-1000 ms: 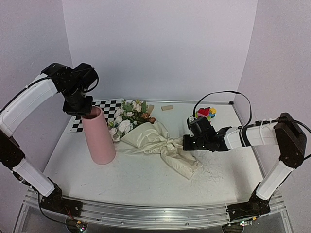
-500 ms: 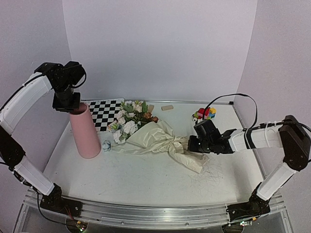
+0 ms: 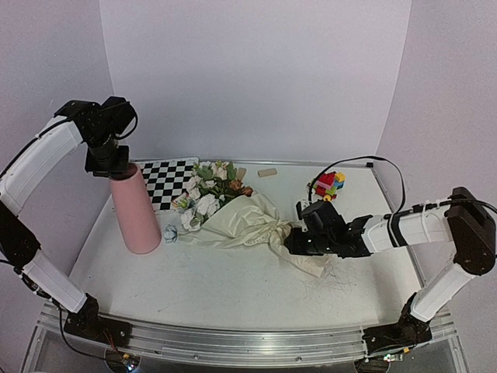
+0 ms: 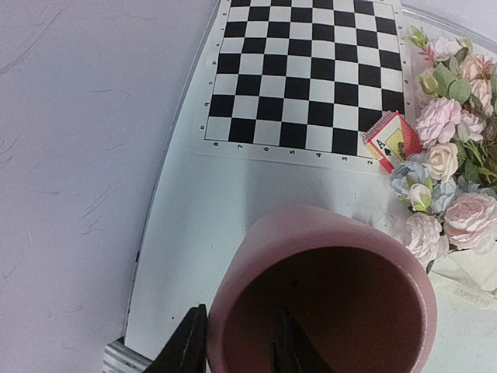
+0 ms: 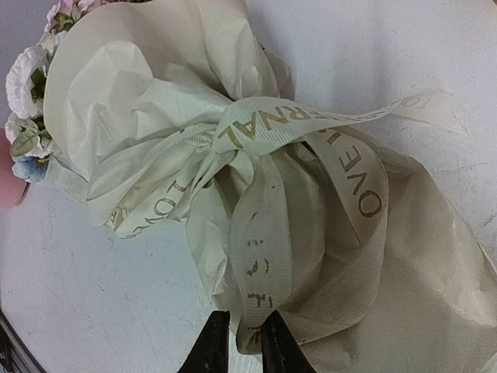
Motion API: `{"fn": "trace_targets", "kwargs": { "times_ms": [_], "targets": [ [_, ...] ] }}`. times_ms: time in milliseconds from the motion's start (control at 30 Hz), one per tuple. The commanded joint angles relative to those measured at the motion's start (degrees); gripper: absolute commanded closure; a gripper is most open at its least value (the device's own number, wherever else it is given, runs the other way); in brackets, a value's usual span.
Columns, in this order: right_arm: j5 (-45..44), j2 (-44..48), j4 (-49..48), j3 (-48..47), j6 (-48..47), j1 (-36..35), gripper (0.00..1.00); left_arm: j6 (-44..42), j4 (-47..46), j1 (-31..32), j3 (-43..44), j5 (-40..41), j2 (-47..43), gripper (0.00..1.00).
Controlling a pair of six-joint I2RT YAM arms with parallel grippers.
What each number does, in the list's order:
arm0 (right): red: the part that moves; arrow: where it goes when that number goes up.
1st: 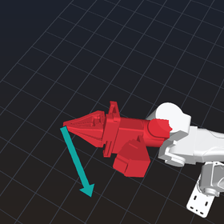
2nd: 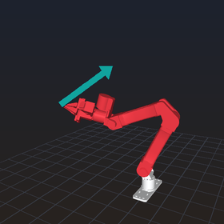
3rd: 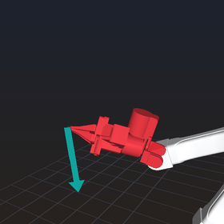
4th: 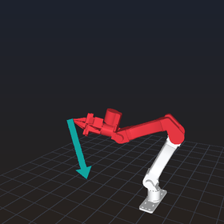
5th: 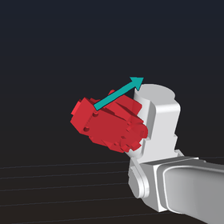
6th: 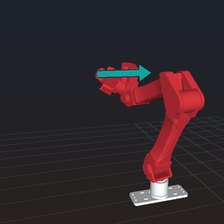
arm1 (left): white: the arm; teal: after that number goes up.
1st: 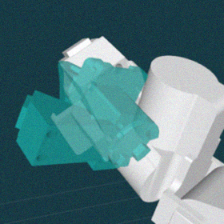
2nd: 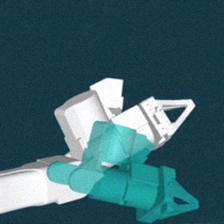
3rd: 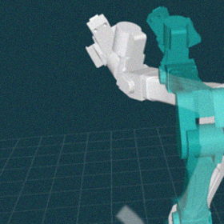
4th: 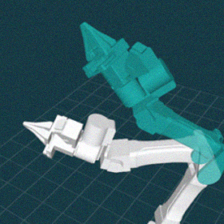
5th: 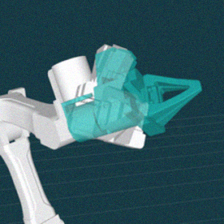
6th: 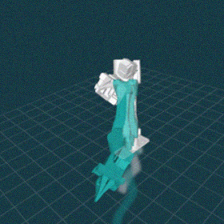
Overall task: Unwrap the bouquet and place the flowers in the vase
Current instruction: Move the vase to the center of the board.
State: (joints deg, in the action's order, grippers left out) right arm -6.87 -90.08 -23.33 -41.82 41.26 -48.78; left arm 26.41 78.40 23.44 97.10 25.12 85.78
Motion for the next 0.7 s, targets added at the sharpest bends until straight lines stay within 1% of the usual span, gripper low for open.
{"fn": "trace_targets", "kwargs": {
  "times_ms": [0,100,167,367,467,533,667],
  "targets": [
    [-1.32,0.28,-0.04,-2.00,-1.97,0.17,0.73,-0.39,-2.06,-0.41,1.85,-0.26,-3.00,0.63],
    [-2.71,0.63,1.02,-3.00,-3.35,0.21,0.69,-0.24,-2.04,-0.56,1.14,-0.26,-3.53,0.60],
    [-3.58,1.03,1.59,-3.52,-4.14,0.21,0.67,-0.18,-1.98,-0.66,0.54,-0.29,-3.86,0.60],
    [-5.38,2.35,2.86,-4.27,-5.46,0.20,0.66,0.79,-1.99,-1.00,-1.95,1.33,-5.28,0.59],
    [-5.32,2.64,3.10,-4.39,-5.49,0.22,0.66,0.99,-2.02,-1.65,-3.45,2.38,-5.44,0.54],
    [-5.28,2.76,3.19,-4.40,-5.49,0.20,0.66,0.92,-2.12,-2.35,-4.34,1.94,-5.65,0.50],
    [-5.09,2.89,3.34,-4.72,-5.67,0.18,0.66,-0.52,-3.44,-4.73,-6.05,-0.33,-5.76,0.49]
  ]
}}
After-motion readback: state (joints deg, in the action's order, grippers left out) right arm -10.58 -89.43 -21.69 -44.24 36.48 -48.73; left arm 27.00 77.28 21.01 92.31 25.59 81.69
